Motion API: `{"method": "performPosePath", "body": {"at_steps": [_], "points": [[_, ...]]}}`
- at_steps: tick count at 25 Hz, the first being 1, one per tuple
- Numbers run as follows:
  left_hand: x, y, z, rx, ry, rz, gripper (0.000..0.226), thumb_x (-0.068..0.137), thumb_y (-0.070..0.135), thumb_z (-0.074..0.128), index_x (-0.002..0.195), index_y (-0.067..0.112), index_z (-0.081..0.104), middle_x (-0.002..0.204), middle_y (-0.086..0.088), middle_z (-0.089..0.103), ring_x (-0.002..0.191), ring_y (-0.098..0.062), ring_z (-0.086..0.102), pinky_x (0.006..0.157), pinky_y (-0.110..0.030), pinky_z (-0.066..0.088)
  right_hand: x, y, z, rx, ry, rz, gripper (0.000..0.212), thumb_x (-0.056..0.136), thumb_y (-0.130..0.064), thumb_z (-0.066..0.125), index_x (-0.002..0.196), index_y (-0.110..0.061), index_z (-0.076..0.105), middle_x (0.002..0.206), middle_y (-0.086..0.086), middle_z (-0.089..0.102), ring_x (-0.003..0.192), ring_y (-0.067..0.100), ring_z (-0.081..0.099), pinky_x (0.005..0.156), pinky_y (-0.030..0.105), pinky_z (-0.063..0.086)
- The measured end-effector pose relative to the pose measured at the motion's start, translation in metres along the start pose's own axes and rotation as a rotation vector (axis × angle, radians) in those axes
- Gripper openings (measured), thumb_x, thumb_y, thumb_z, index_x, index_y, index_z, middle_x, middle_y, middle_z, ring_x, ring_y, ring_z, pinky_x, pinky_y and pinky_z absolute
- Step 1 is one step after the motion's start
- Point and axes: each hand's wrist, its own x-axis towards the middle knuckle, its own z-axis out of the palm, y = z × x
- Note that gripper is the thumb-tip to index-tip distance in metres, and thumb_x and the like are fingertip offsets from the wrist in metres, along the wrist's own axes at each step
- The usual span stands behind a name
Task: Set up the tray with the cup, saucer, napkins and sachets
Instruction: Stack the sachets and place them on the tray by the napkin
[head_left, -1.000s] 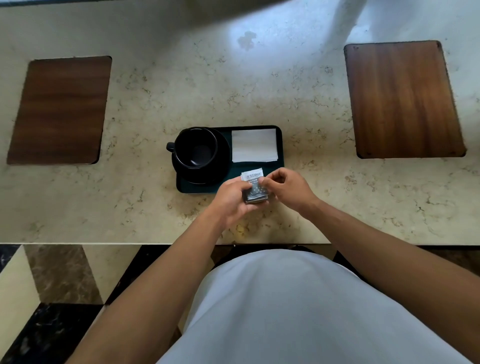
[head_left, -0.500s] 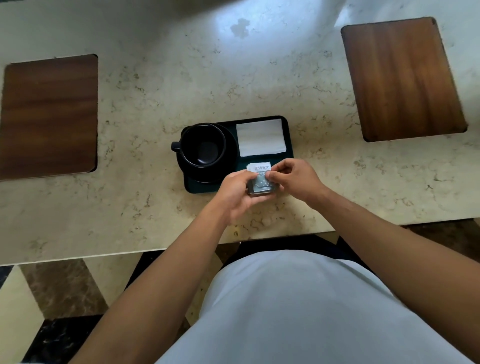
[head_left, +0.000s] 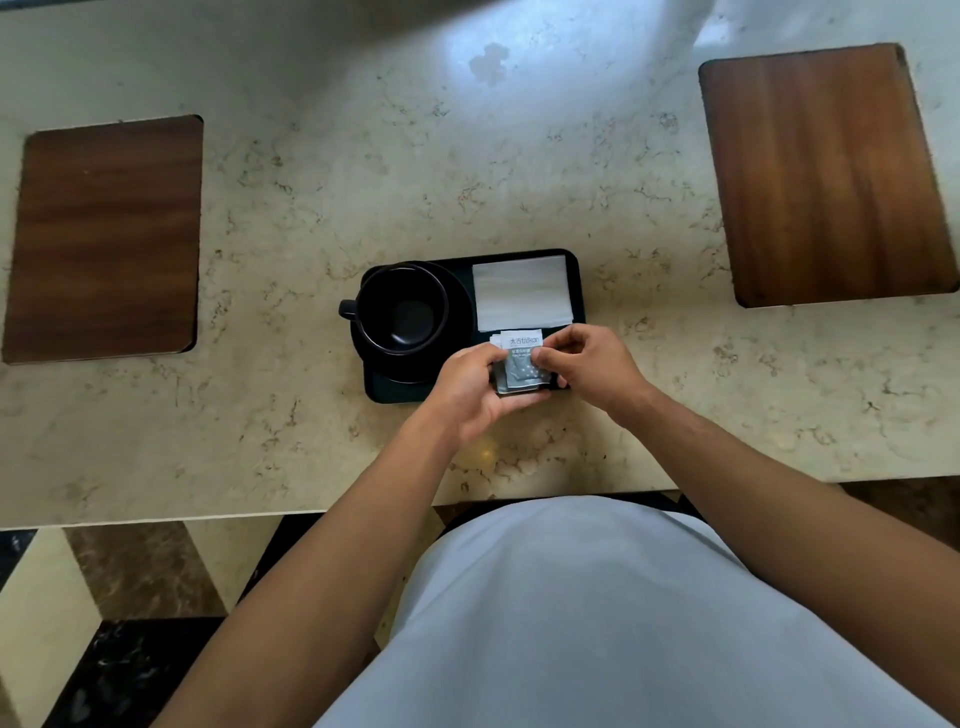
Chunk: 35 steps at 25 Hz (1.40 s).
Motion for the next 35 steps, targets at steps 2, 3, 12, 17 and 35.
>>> {"method": "performPosePath", "body": {"at_steps": [2, 3, 12, 17, 35], "points": [[0.001, -0.001, 0.001, 0.021, 0.001, 0.007, 0.026, 0.104, 0.001, 0.041, 0.125, -0.007, 0.055, 0.125, -0.032, 0.062, 0.112, -0.045, 0.067, 0.089, -0.06, 0.058, 0.002, 0.002, -0.001, -0.042, 0.011, 0.001, 0.015, 0.087, -0.027, 0.082, 0.094, -0.019, 0.073, 0.09, -0.002, 0.074, 0.069, 0.005, 0.064, 0.054, 0.016, 0.048], [0.002, -0.001, 0.001, 0.033, 0.0, 0.01, 0.027, 0.105, 0.001, 0.041, 0.124, -0.006, 0.057, 0.123, -0.031, 0.064, 0.111, -0.043, 0.068, 0.087, -0.057, 0.06, 0.003, 0.003, -0.002, -0.066, 0.016, 0.002, 0.015, 0.087, -0.028, 0.082, 0.095, -0.019, 0.073, 0.09, -0.002, 0.074, 0.07, 0.006, 0.065, 0.054, 0.016, 0.048], [0.005, -0.003, 0.01, 0.095, 0.04, 0.034, 0.022, 0.105, -0.001, 0.047, 0.123, -0.004, 0.059, 0.122, -0.025, 0.067, 0.104, -0.037, 0.072, 0.075, -0.048, 0.064, 0.007, 0.006, -0.01, -0.254, 0.044, -0.017, 0.015, 0.09, -0.032, 0.077, 0.093, -0.018, 0.074, 0.087, -0.002, 0.075, 0.064, 0.006, 0.065, 0.05, 0.015, 0.046], [0.006, -0.003, 0.015, 0.079, 0.057, 0.028, 0.02, 0.103, -0.004, 0.05, 0.121, -0.003, 0.06, 0.117, -0.023, 0.068, 0.098, -0.037, 0.072, 0.072, -0.049, 0.064, 0.005, 0.005, -0.014, -0.123, 0.005, 0.021, 0.021, 0.091, -0.03, 0.077, 0.098, -0.011, 0.075, 0.089, 0.002, 0.075, 0.061, 0.007, 0.065, 0.047, 0.014, 0.046], [0.011, -0.01, 0.022, 0.296, 0.178, 0.161, 0.012, 0.104, 0.003, 0.052, 0.1, 0.008, 0.062, 0.107, -0.012, 0.066, 0.069, -0.016, 0.076, 0.056, -0.03, 0.062, 0.007, 0.0, -0.014, -0.252, 0.11, 0.014, 0.013, 0.086, -0.025, 0.074, 0.076, -0.015, 0.071, 0.078, 0.0, 0.072, 0.073, 0.015, 0.067, 0.057, 0.029, 0.052]]}}
